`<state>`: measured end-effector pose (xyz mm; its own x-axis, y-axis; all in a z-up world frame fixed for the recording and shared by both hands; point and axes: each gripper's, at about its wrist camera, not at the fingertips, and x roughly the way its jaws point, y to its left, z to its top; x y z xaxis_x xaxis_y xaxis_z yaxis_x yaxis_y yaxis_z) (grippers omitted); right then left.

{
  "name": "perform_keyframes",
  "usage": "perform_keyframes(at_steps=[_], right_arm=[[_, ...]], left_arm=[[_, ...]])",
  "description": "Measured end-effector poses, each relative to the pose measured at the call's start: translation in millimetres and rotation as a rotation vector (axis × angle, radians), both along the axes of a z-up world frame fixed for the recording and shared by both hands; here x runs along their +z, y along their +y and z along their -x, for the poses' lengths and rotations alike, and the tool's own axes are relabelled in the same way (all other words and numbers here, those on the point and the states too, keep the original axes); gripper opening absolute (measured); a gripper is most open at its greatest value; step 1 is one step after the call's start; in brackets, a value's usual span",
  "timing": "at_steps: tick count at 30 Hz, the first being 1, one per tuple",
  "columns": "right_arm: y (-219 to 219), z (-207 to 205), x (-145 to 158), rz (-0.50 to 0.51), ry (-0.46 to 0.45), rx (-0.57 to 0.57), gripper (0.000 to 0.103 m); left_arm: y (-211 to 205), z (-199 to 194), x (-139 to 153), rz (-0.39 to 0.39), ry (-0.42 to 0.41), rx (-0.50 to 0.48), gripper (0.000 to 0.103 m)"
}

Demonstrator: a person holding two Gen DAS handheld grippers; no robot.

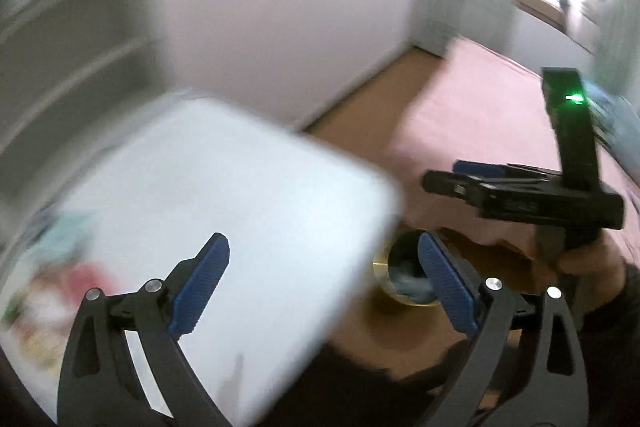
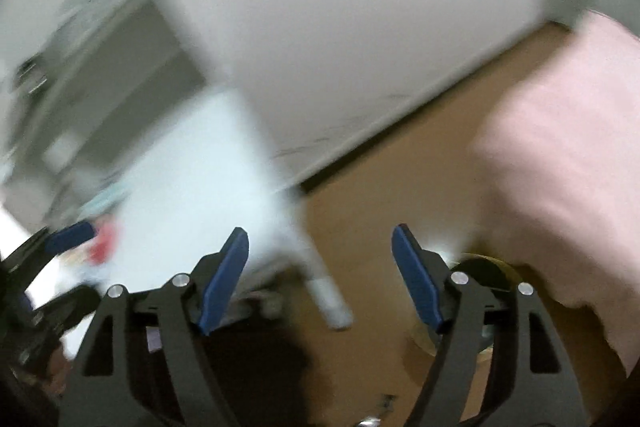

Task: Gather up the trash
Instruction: 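Grasp the light blue cloth with the right tool while the left grasps white tissue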

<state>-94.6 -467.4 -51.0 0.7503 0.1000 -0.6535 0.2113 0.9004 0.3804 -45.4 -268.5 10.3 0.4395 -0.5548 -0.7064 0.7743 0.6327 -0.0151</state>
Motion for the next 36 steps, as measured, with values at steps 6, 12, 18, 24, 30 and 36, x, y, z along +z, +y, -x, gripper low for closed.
perform_keyframes(at_steps=[6,12,18,24,30,36], right_arm=[[161.8,-86.9,12.2,0.085,0.005,0.4,0.072],[264.6,-121.5,4.1,0.2,0.04,0.575,0.072],[302.5,-135.9,-8.5,0.235,0.094,0.597,0.072],[304.5,-121.5,-10.3,0.239,0.078,0.613,0.023],[296.5,-104.4,7.7,0.226,0.025,0.614,0.021],[269.8,-88.8,18.2,0.197,0.001,0.575,0.021]], left_arm=[[191.7,-49.4,-9.4,-0.087,-0.011,0.428,0.093],[314.5,-57.0,-41.6,-0.09,0.088,0.685,0.093],[344.7,-58.9,-59.5,-0.099,0.134,0.71,0.093],[350.7,-73.5,-70.4,-0.111,0.146,0.728,0.092],[348.1,-81.5,-72.5,-0.104,0.15,0.736,0.092],[340.3,-87.1,-75.3,-0.143,0.149,0.741,0.058]])
